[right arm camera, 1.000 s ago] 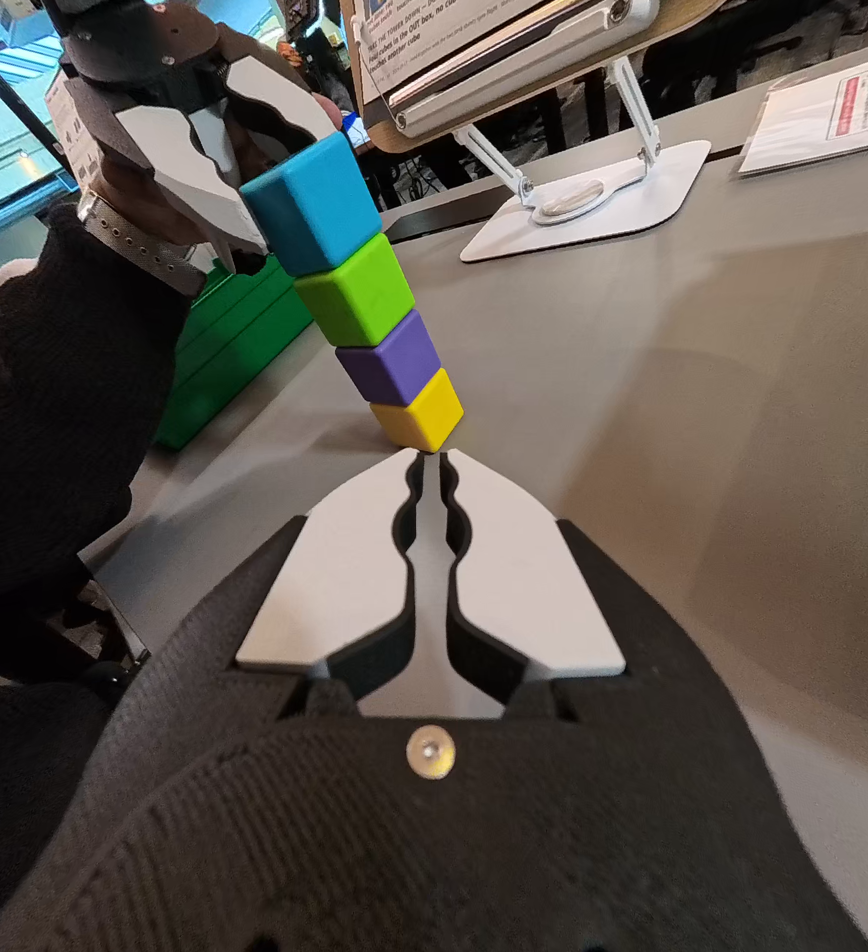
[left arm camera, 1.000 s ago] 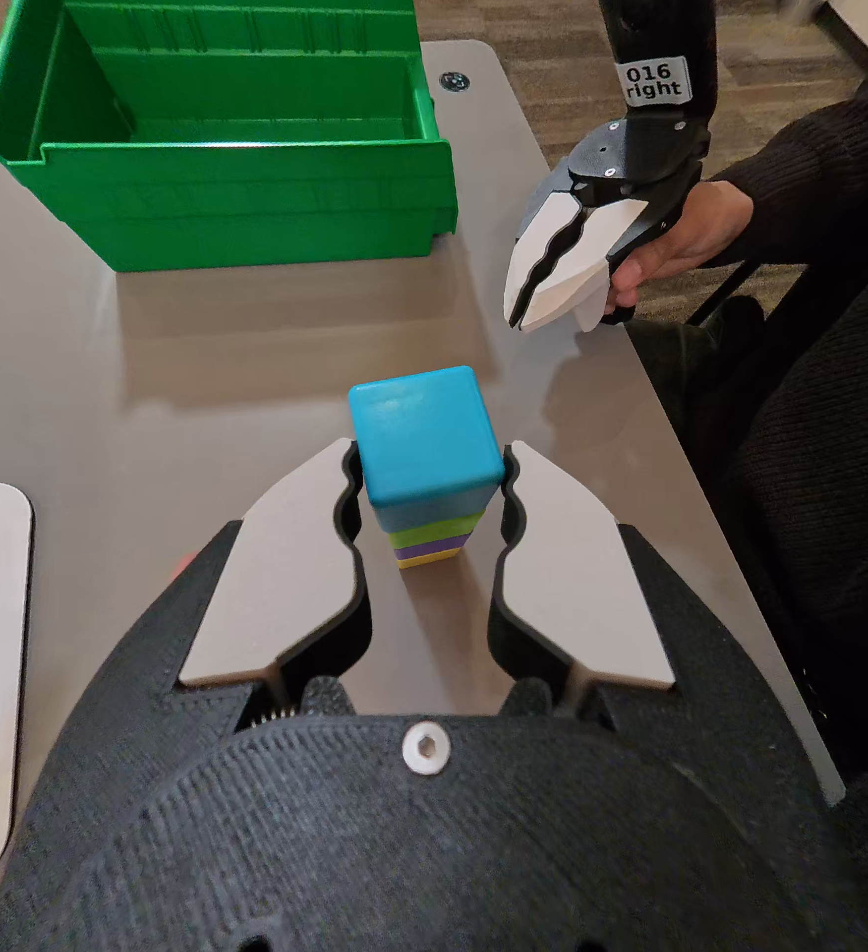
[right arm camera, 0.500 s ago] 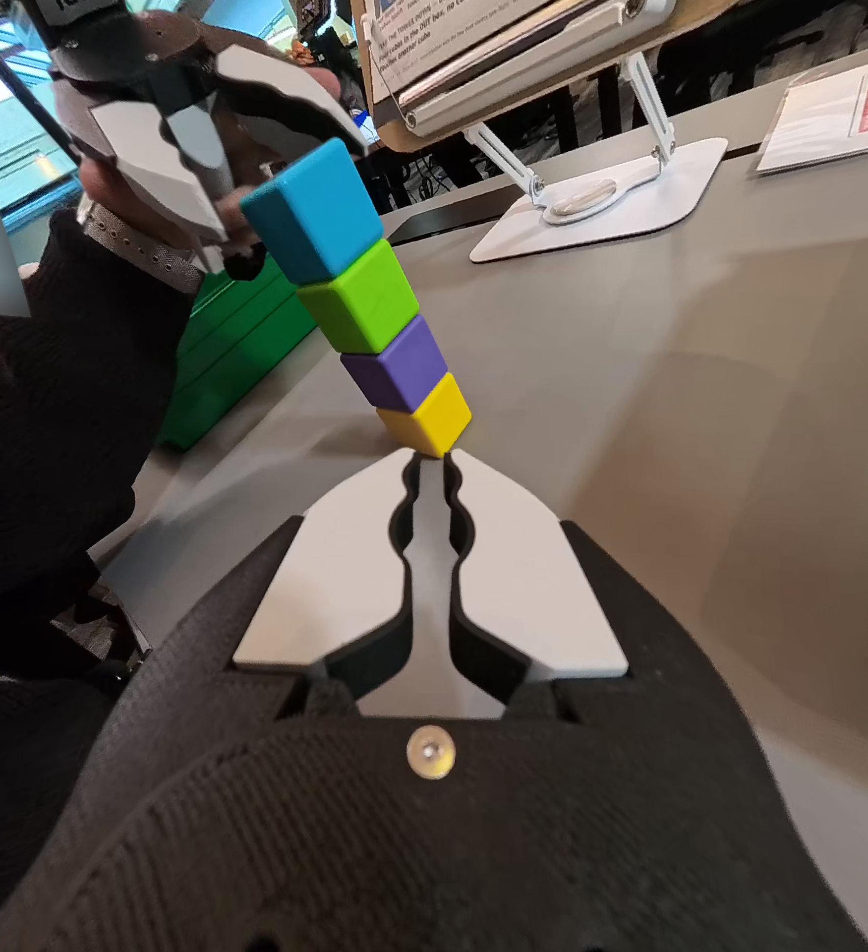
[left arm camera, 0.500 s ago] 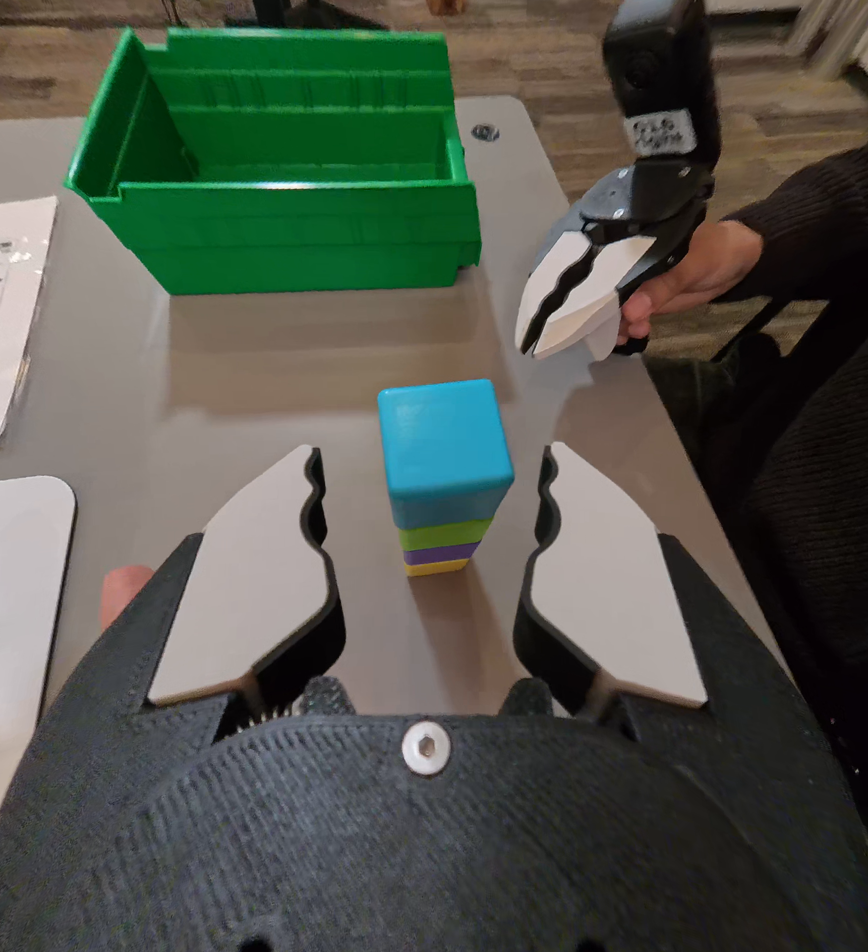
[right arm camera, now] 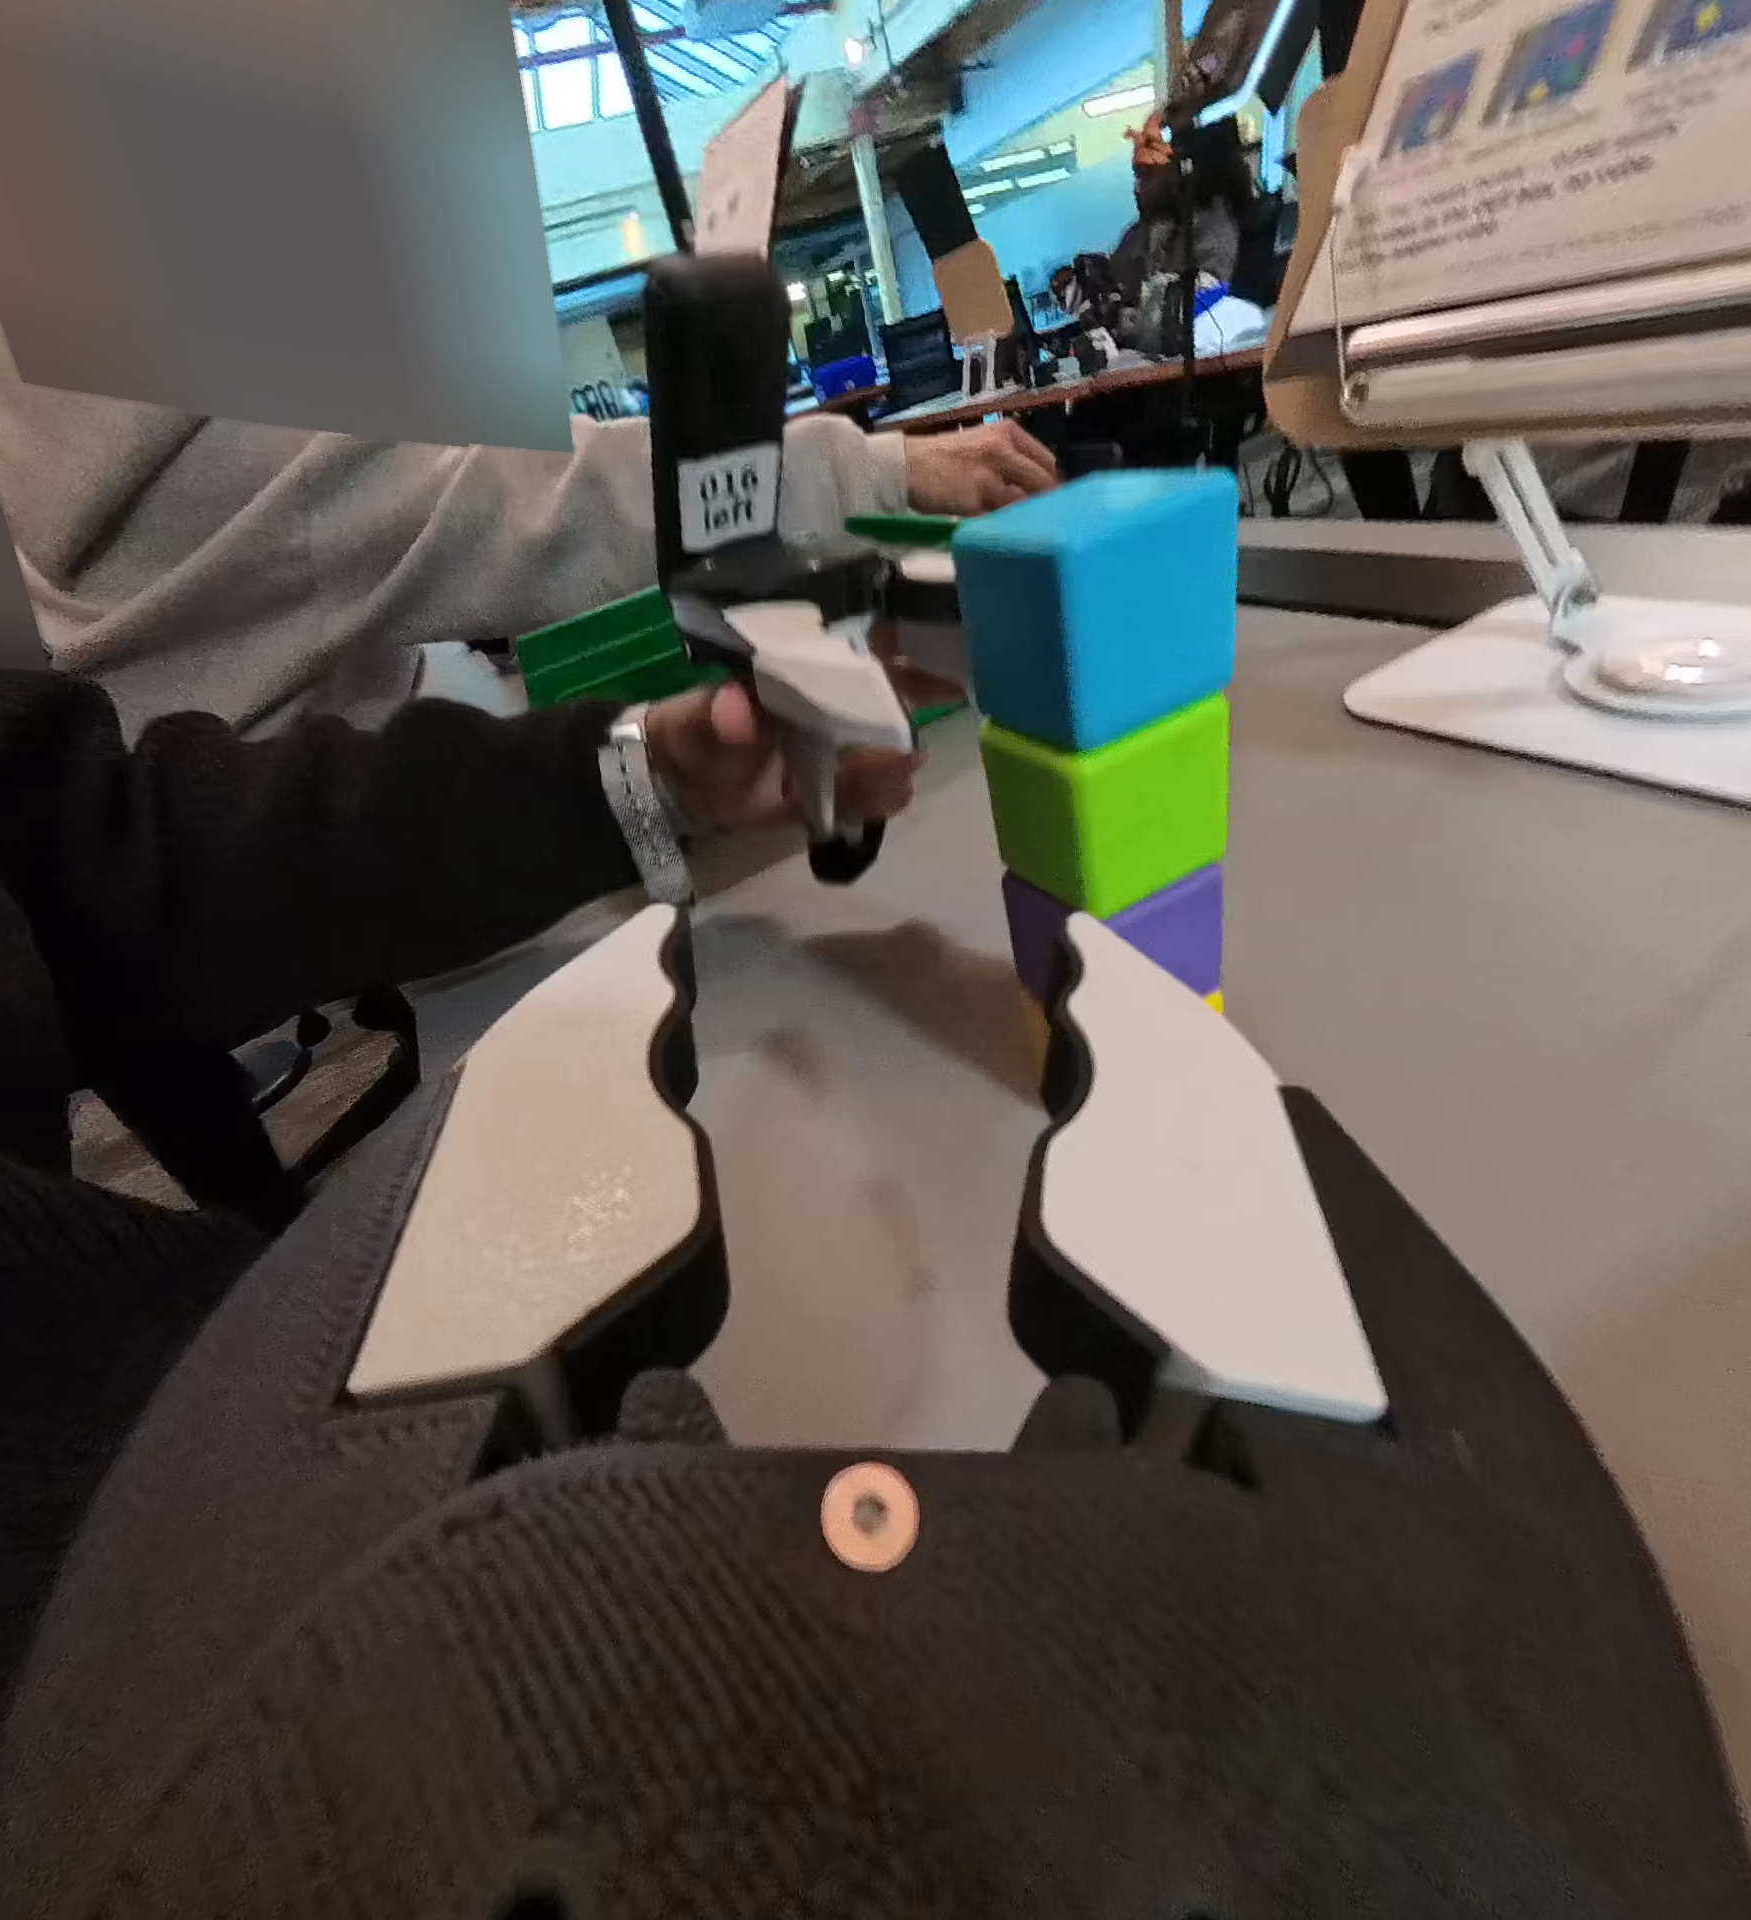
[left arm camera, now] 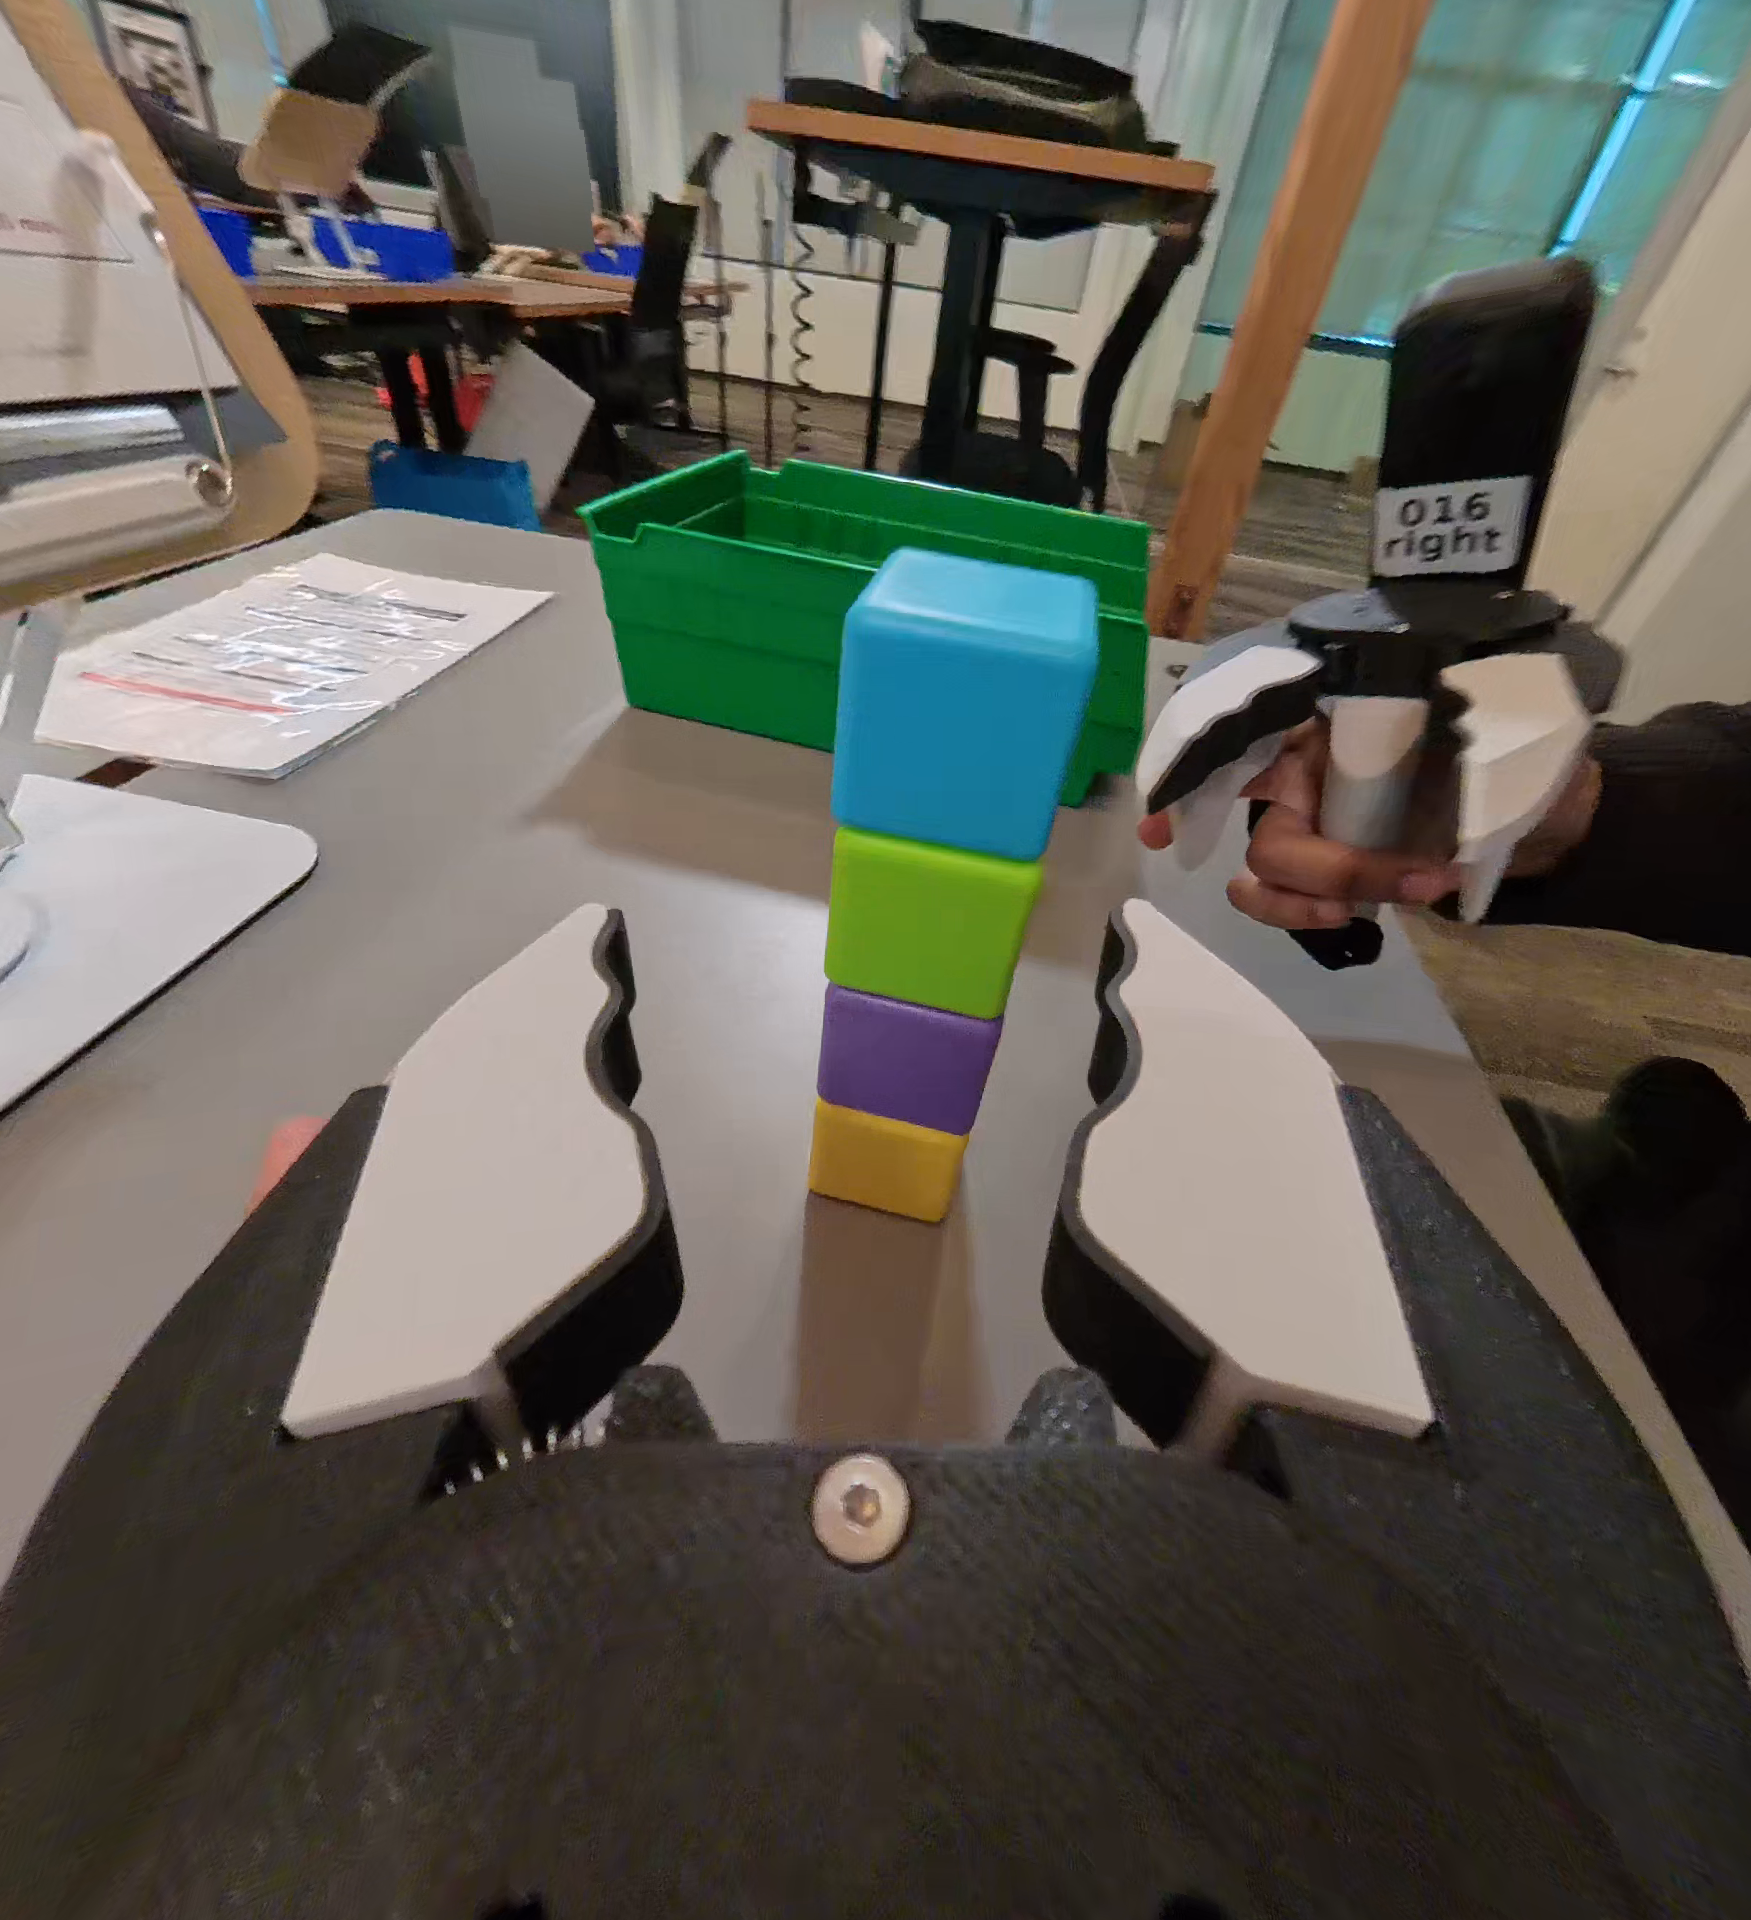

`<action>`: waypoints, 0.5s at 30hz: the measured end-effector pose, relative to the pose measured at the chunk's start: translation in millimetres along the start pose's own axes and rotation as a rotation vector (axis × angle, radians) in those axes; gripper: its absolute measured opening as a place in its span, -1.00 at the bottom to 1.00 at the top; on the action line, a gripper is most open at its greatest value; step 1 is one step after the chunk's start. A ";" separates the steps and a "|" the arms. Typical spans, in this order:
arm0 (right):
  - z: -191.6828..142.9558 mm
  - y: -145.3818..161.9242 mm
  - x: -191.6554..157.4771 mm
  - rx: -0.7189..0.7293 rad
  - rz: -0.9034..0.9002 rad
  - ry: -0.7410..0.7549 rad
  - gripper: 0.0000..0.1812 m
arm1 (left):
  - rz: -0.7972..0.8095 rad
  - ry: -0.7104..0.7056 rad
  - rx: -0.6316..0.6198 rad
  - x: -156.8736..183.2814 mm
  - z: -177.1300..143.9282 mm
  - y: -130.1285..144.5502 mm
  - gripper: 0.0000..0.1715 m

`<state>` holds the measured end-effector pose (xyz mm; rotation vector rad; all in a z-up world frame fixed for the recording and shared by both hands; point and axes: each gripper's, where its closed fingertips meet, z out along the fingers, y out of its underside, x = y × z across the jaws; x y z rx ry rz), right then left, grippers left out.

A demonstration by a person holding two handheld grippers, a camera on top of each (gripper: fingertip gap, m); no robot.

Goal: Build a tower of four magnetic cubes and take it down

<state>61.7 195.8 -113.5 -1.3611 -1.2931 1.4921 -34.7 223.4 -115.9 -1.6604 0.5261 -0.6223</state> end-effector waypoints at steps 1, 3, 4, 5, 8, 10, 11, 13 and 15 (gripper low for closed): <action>3.1 -5.2 2.1 0.013 -0.020 -0.004 -0.28 | -0.006 -0.013 0.003 -0.8 5.6 3.3 0.01; 8.4 -14.8 8.8 0.034 -0.054 0.003 -0.28 | -0.023 0.041 0.020 7.1 18.2 4.1 -0.02; 10.7 -19.3 12.5 0.046 -0.065 0.013 -0.27 | -0.027 0.087 0.028 13.2 24.3 3.2 -0.11; 12.3 -23.7 15.0 0.061 -0.073 0.020 -0.27 | -0.027 0.139 0.027 19.8 30.0 2.6 -0.19; 13.1 -32.6 14.4 0.125 -0.074 0.016 -0.27 | -0.004 0.203 -0.005 26.6 44.6 3.2 -0.31; 12.3 -33.0 7.5 0.154 -0.086 -0.015 -0.28 | 0.007 0.178 -0.004 24.8 47.0 2.7 -0.41; 11.9 -31.5 5.0 0.158 -0.100 -0.021 -0.27 | 0.004 0.157 0.000 23.7 46.0 2.5 -0.41; 11.4 -27.5 2.7 0.154 -0.137 -0.024 -0.27 | -0.005 0.116 0.010 22.3 42.5 2.9 -0.41; 10.7 -26.1 4.3 0.154 -0.146 -0.020 -0.26 | -0.027 0.105 0.012 23.9 39.6 6.7 -0.40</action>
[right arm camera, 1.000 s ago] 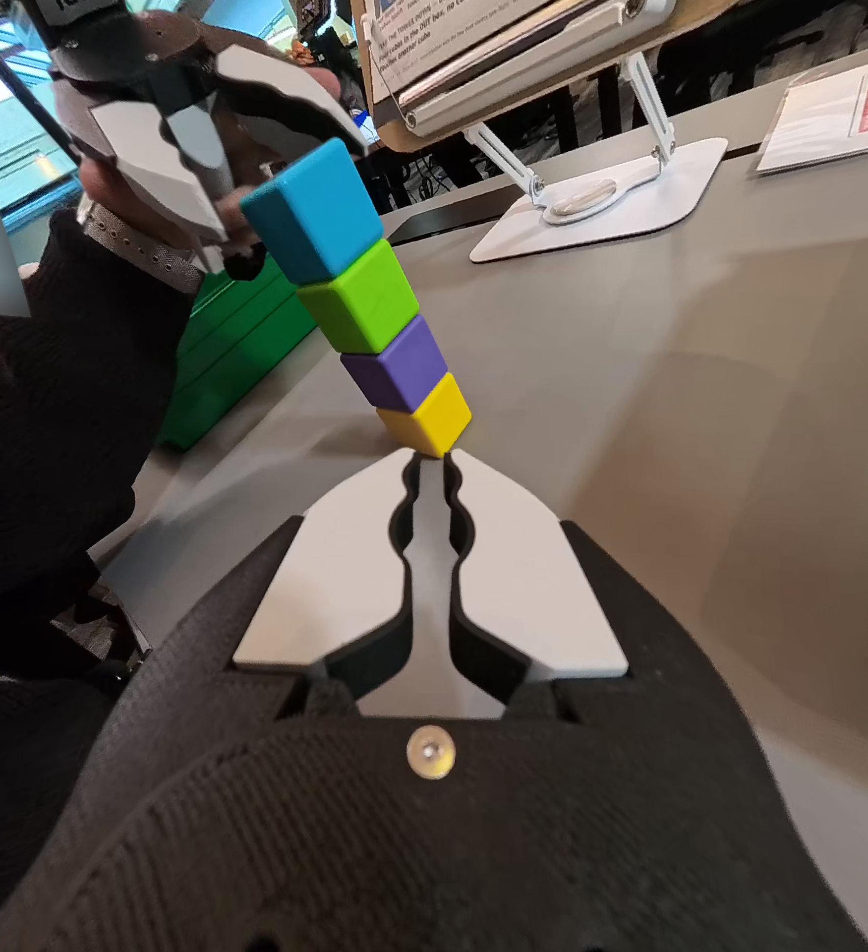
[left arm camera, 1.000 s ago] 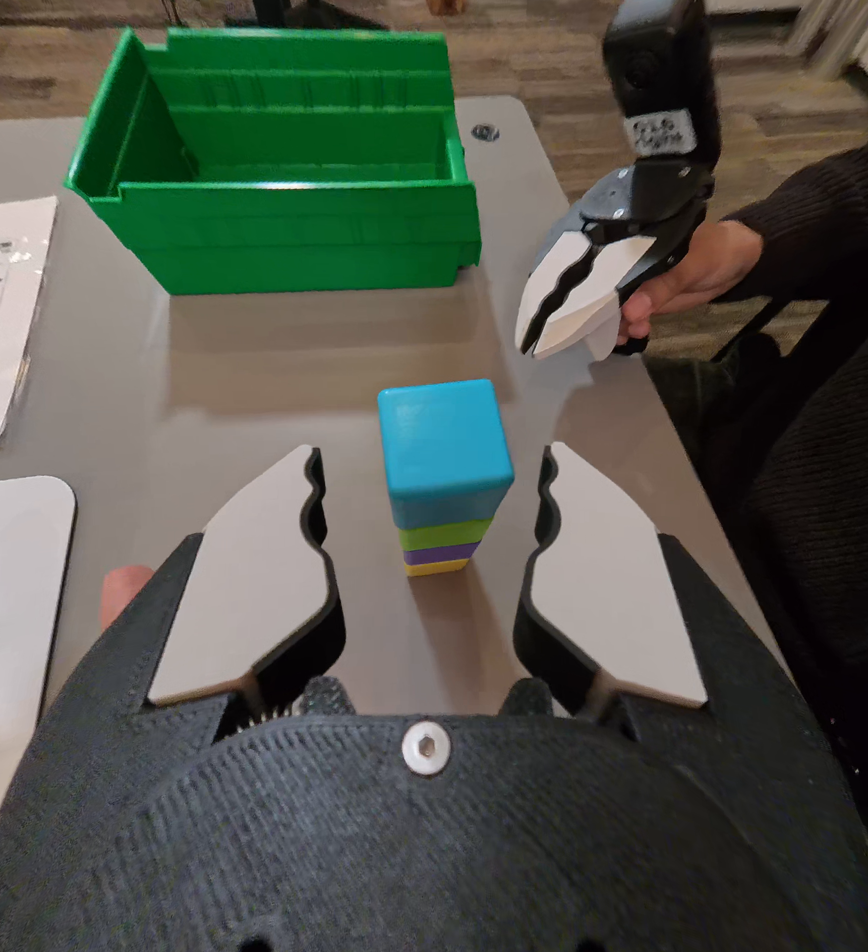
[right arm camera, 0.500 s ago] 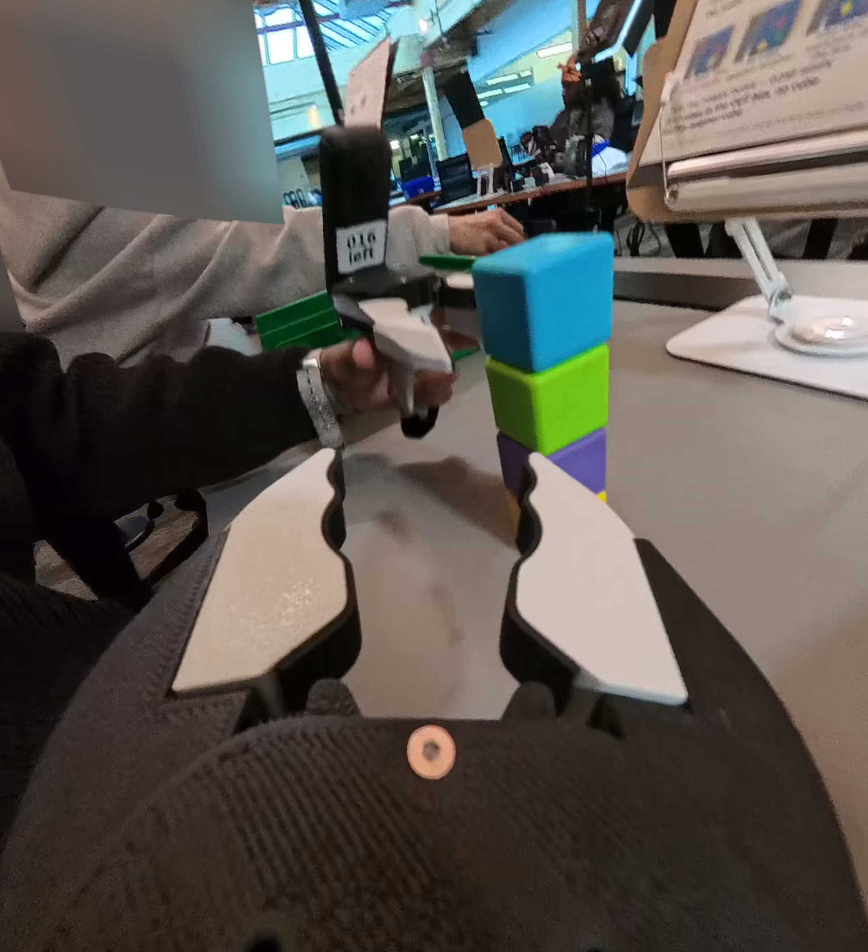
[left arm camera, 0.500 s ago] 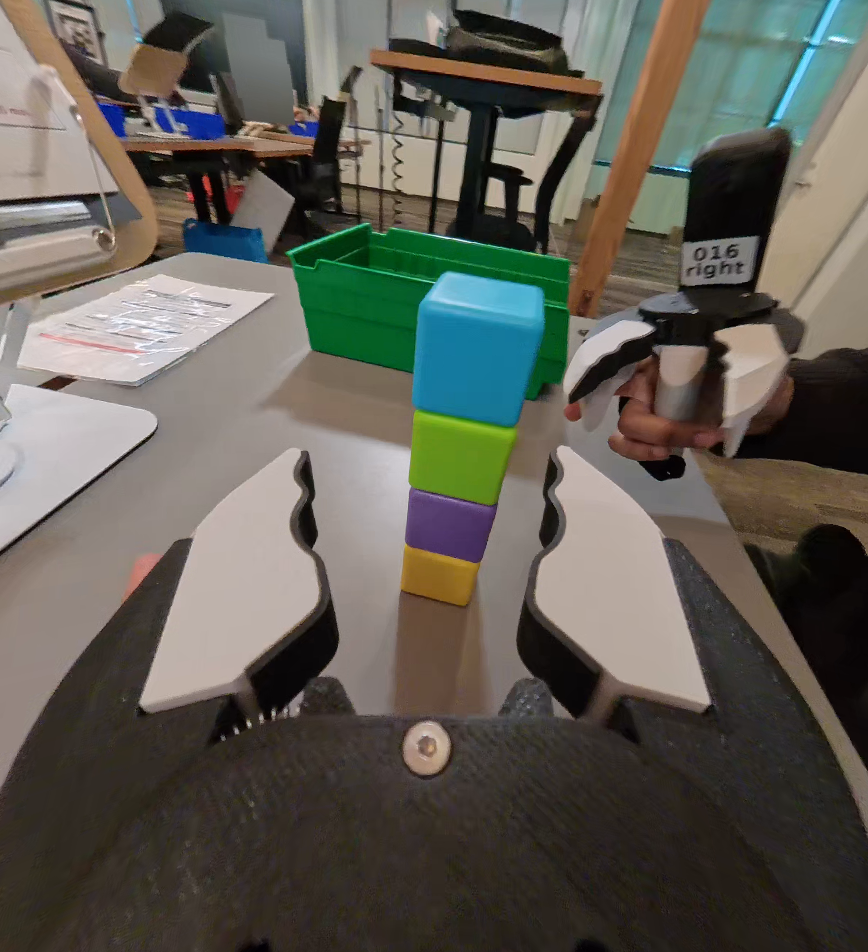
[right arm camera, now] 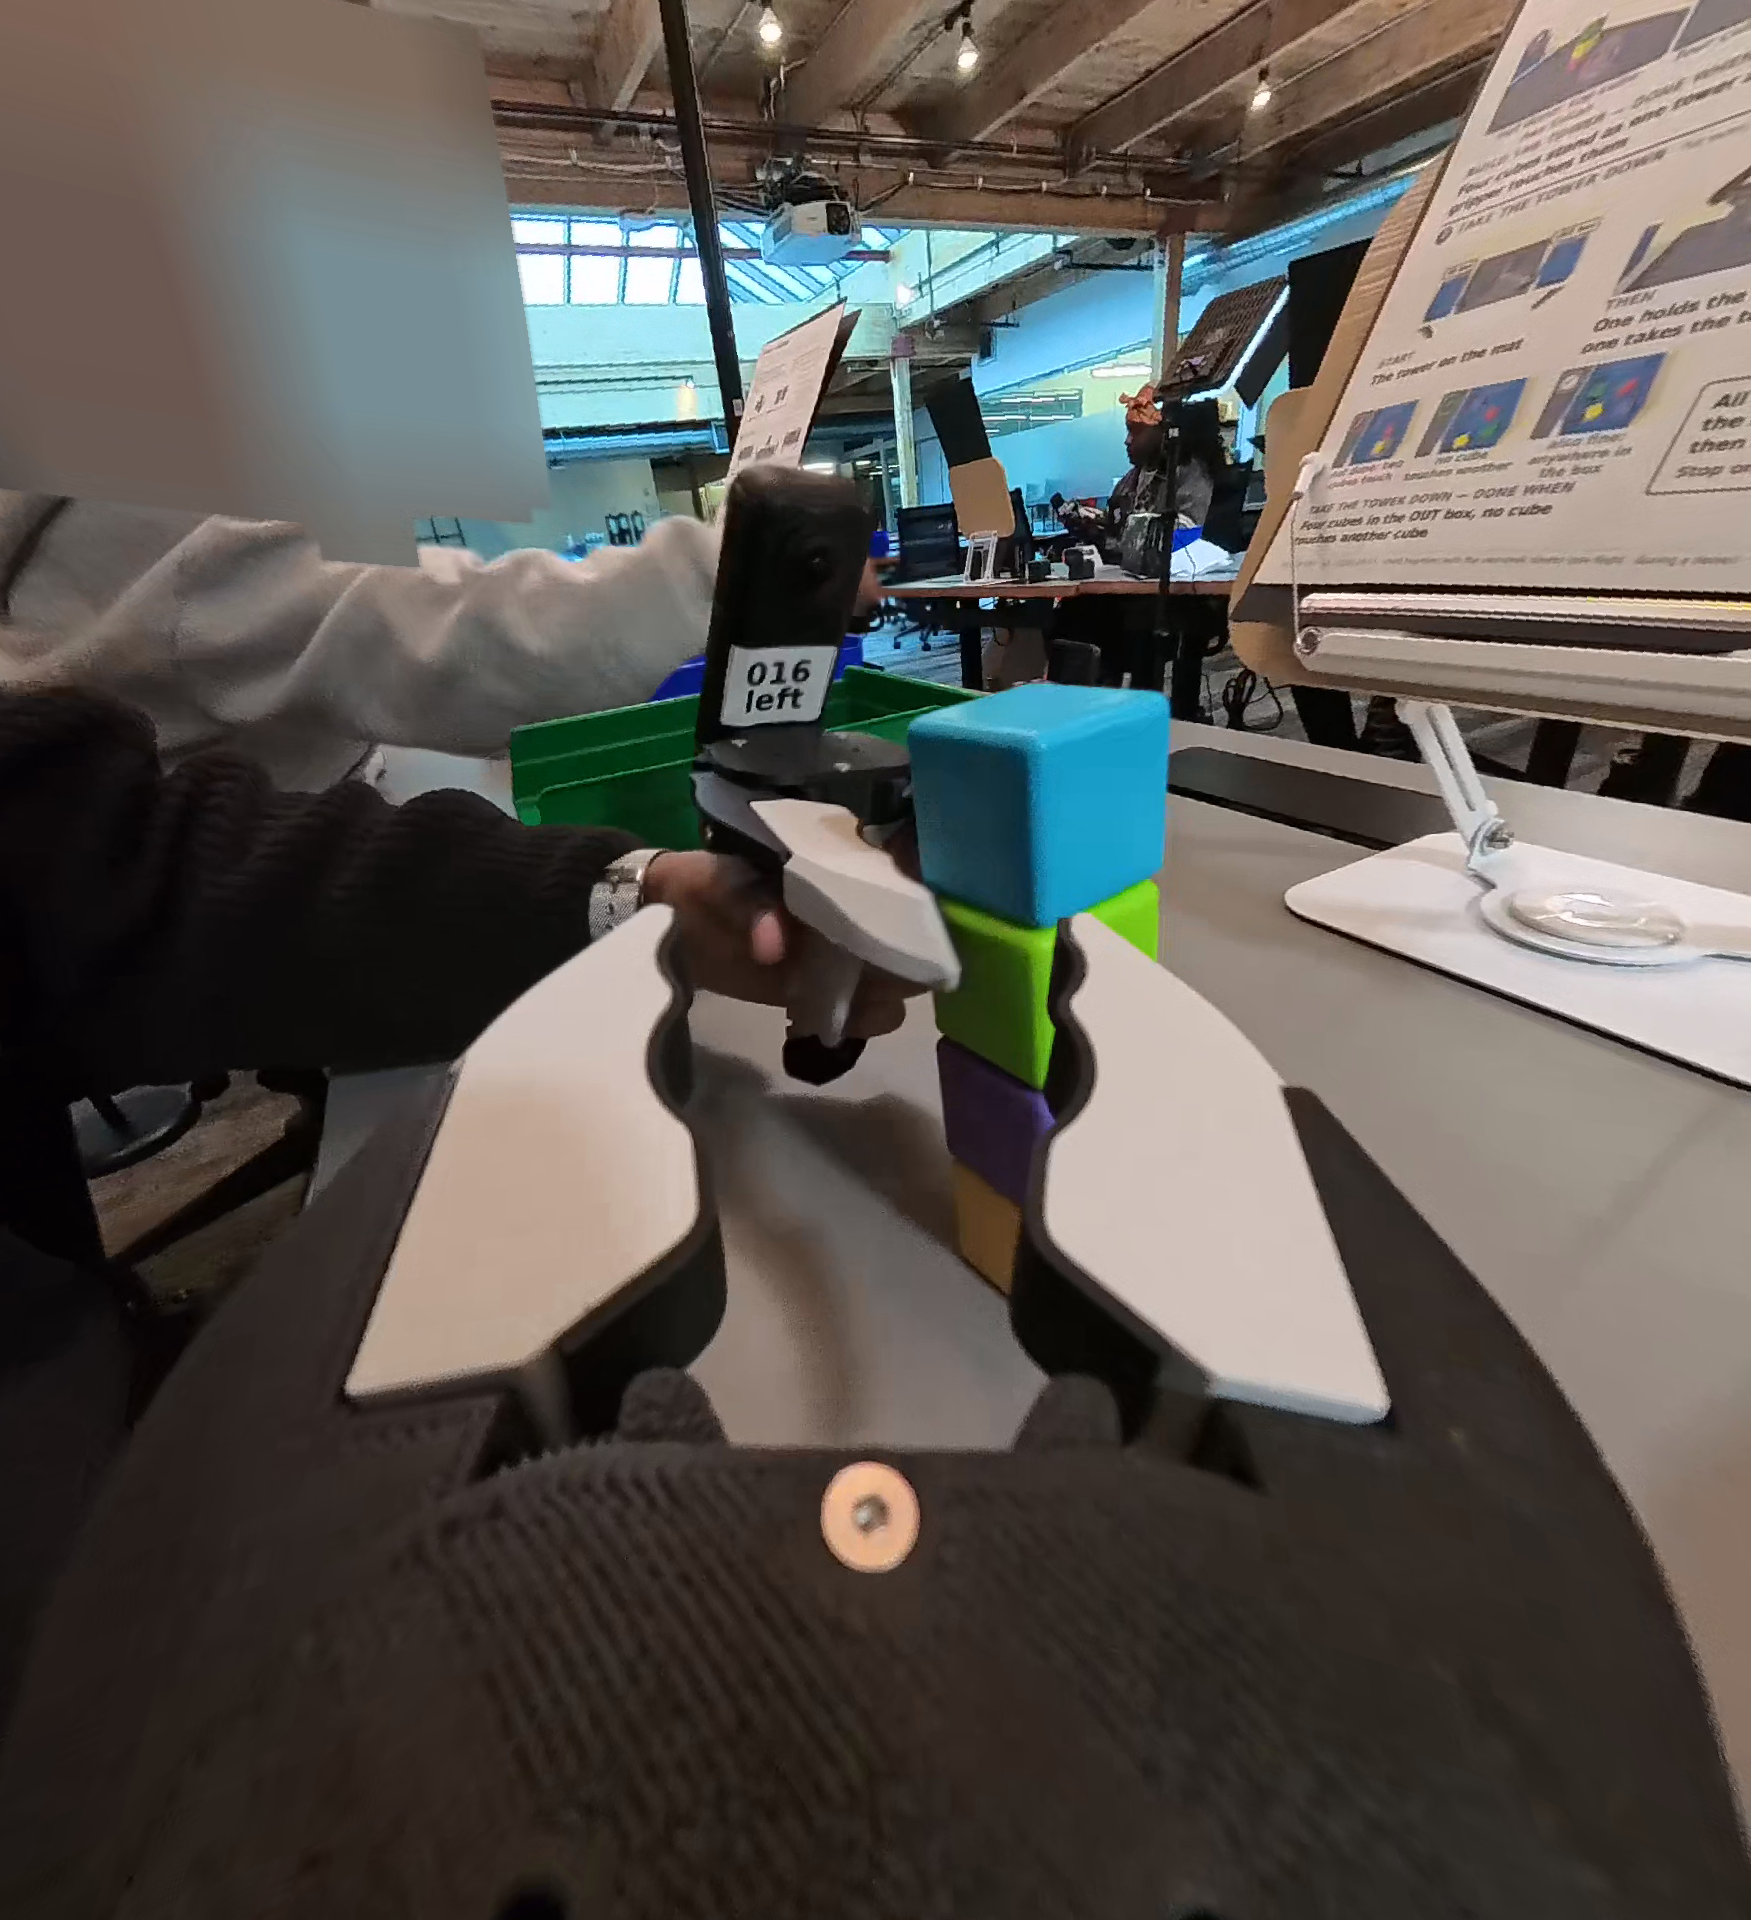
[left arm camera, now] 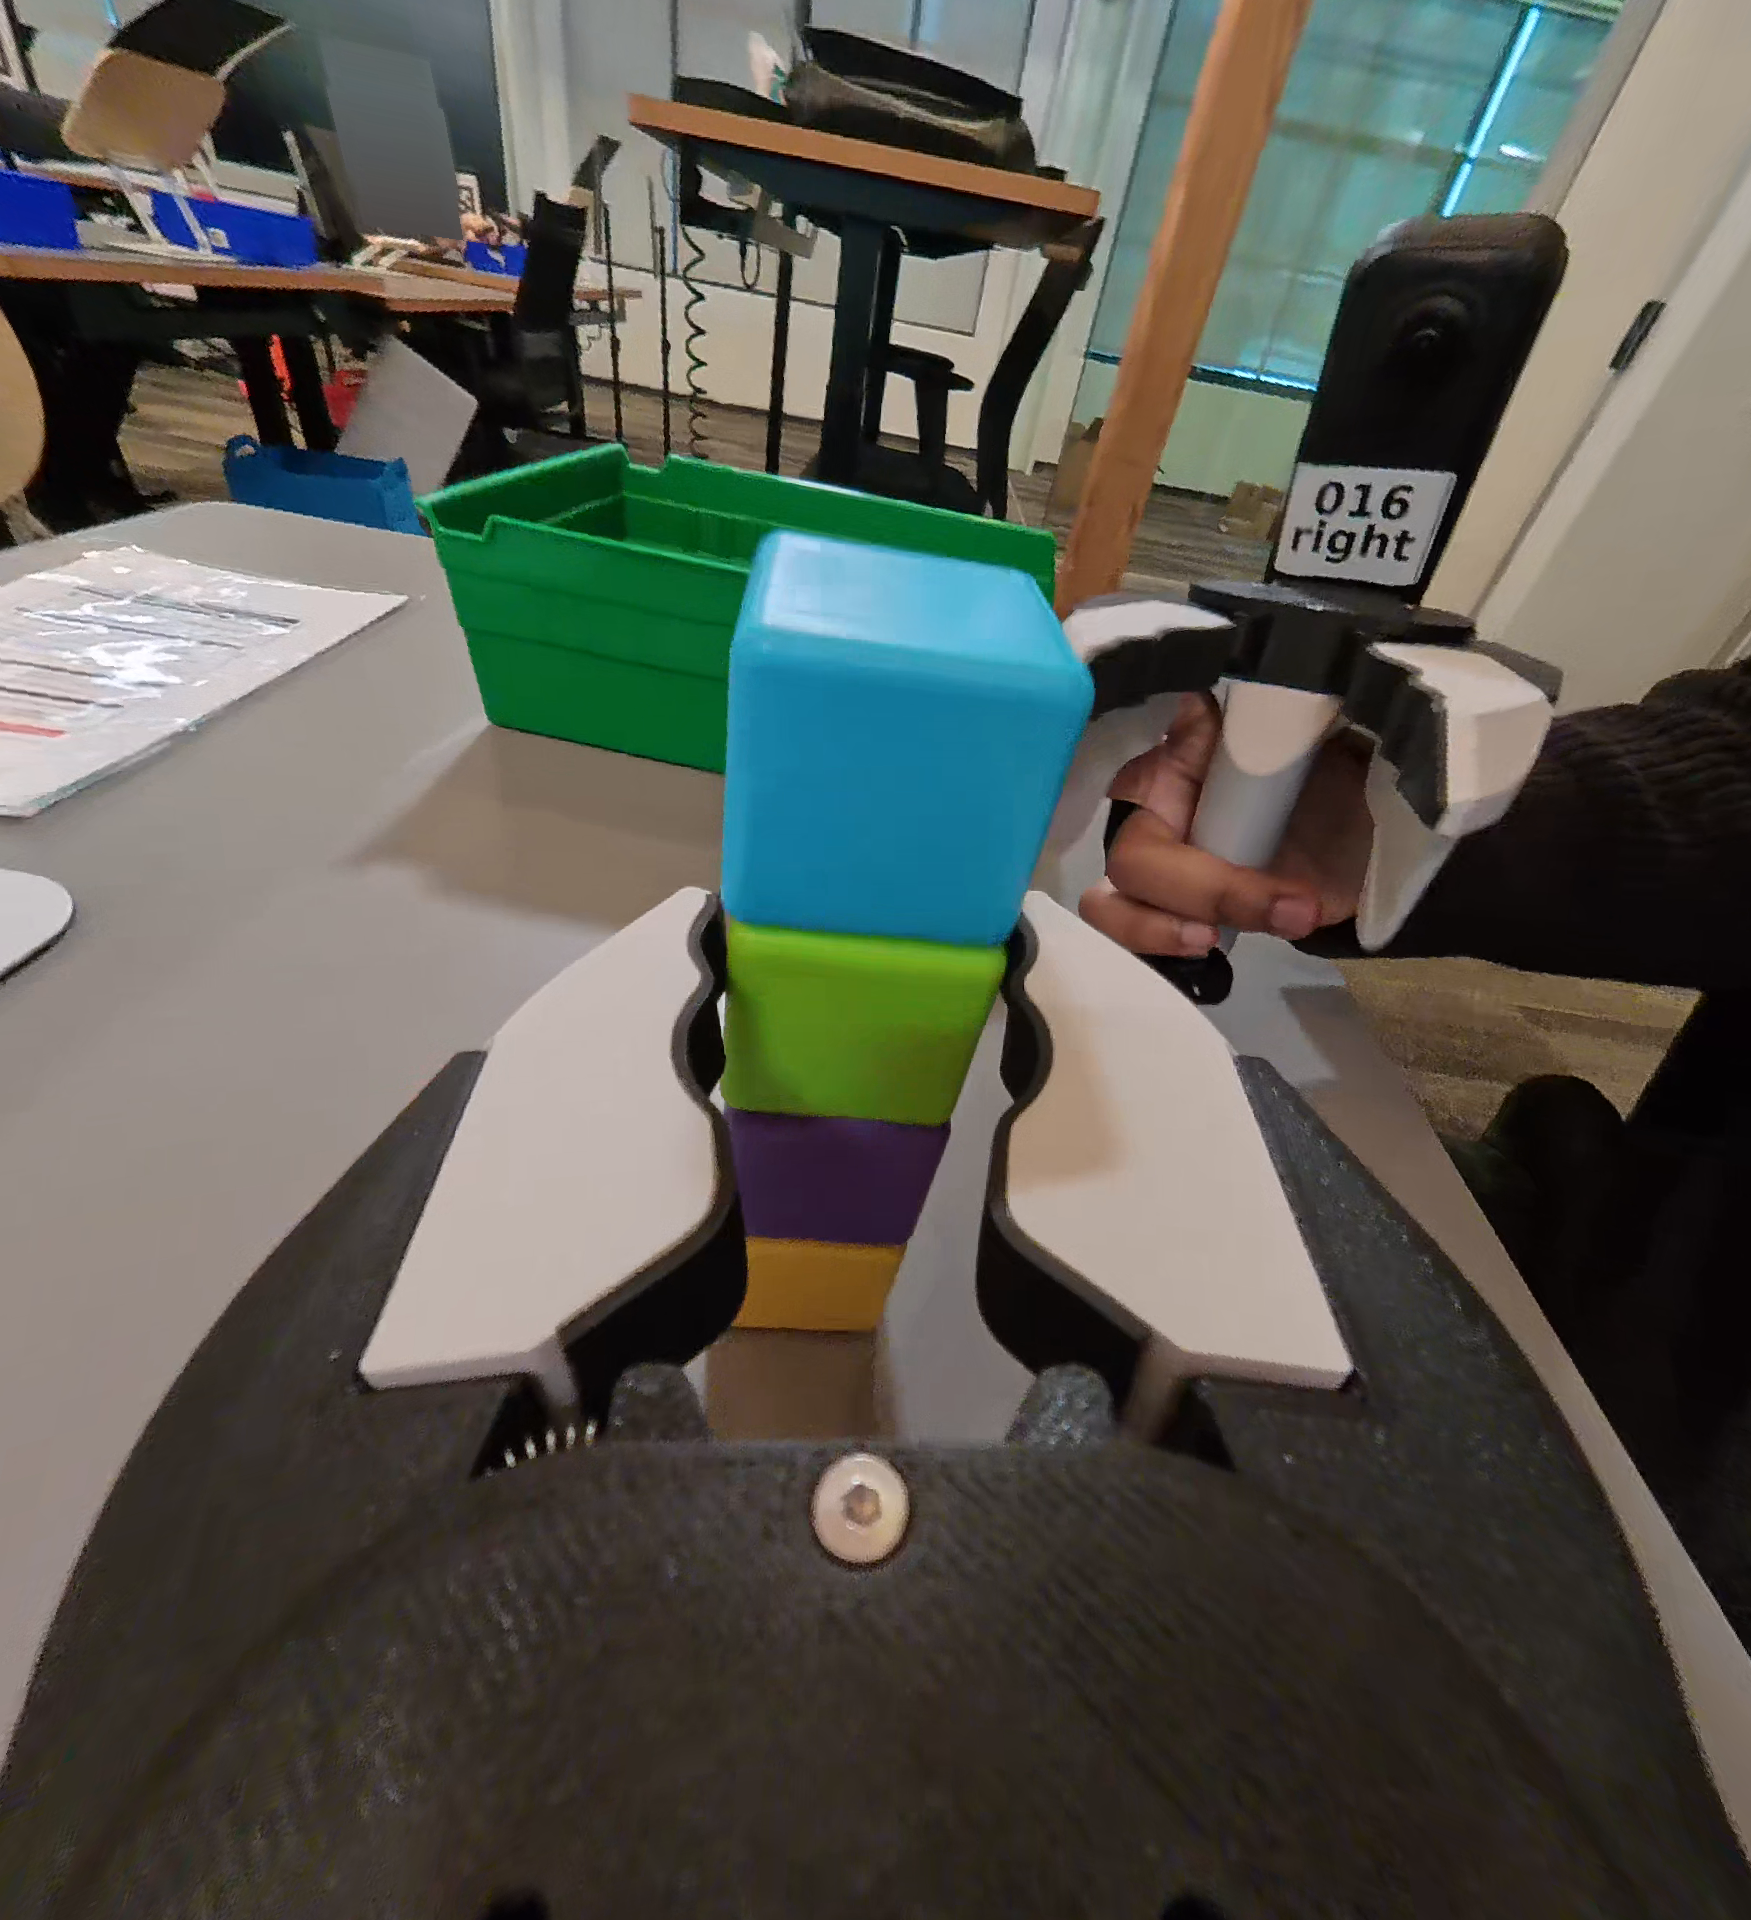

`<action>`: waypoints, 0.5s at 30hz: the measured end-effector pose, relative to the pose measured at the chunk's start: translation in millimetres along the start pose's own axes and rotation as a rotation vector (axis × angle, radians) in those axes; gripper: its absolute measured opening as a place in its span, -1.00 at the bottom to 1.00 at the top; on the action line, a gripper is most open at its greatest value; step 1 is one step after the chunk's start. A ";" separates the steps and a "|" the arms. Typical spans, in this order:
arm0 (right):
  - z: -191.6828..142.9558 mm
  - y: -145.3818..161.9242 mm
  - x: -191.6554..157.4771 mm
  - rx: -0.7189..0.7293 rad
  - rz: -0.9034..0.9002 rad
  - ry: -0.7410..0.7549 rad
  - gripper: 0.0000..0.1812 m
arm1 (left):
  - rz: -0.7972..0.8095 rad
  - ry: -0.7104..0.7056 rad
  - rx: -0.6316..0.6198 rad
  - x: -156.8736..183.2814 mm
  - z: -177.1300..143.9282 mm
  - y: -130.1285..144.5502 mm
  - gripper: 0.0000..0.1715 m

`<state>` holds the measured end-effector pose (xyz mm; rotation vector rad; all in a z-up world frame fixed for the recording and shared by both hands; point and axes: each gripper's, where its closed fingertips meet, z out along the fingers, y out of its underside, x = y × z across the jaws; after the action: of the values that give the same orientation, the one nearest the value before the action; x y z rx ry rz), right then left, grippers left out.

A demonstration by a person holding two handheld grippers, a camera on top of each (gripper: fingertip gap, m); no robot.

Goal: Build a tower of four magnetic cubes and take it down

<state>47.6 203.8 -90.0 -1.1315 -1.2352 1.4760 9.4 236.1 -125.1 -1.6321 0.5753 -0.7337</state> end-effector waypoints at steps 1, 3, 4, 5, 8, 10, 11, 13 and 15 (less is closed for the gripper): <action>-0.7 -0.5 0.9 0.005 0.013 -0.001 -0.25 | 0.001 0.008 -0.009 2.2 -0.5 4.0 -0.39; -2.6 -2.1 2.0 0.021 0.049 -0.005 -0.25 | 0.007 0.009 -0.033 2.7 1.3 12.0 -0.37; -3.8 -2.6 2.5 0.027 0.058 -0.002 -0.25 | 0.003 0.010 -0.044 2.3 3.6 14.9 -0.34; -5.0 -2.8 2.7 0.028 0.059 0.001 -0.26 | -0.008 0.008 -0.044 1.8 6.3 16.1 -0.32; -7.5 -2.8 3.7 0.024 0.046 0.013 -0.27 | -0.028 -0.009 -0.031 0.6 13.5 15.3 -0.27; -8.4 -3.8 4.9 0.030 0.053 0.019 -0.28 | -0.011 -0.040 -0.018 -1.6 14.5 12.6 -0.28; -8.7 -3.8 5.6 0.032 0.061 0.020 -0.28 | 0.002 -0.039 -0.013 -0.4 13.9 11.3 -0.33; -8.6 -2.6 6.8 0.030 0.074 0.023 -0.29 | 0.011 0.012 -0.035 5.9 11.5 13.5 -0.35; -8.1 -1.2 7.0 0.022 0.071 0.025 -0.29 | 0.010 0.113 -0.068 17.5 6.3 16.6 -0.38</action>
<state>54.2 212.4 -90.3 -1.1871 -1.1696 1.5197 26.3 224.7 -139.4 -1.6563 0.6952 -0.8112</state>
